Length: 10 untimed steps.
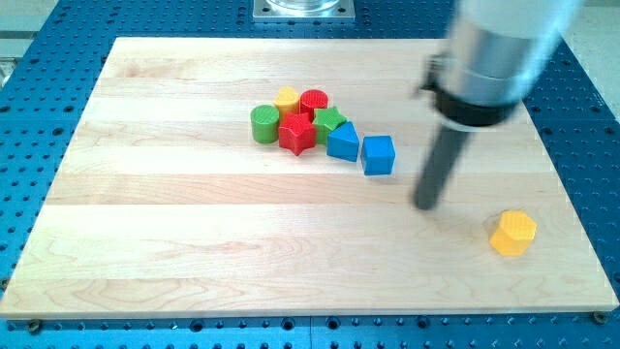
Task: Slide the green start into the yellow hexagon
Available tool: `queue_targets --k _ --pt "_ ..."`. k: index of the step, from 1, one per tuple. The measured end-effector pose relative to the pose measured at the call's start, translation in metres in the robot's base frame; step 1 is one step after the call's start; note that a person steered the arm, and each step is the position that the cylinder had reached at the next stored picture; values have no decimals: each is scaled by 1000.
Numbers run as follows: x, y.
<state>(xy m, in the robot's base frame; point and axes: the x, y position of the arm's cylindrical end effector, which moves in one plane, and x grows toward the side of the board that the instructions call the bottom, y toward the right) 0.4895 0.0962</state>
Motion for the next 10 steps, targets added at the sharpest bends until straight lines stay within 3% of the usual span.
queue_targets --k 1,2,4,8,10 --pt "-35 -92" --pt "-77 -148" --pt "-127 -218" --pt "-82 -82" --pt "-137 -76"
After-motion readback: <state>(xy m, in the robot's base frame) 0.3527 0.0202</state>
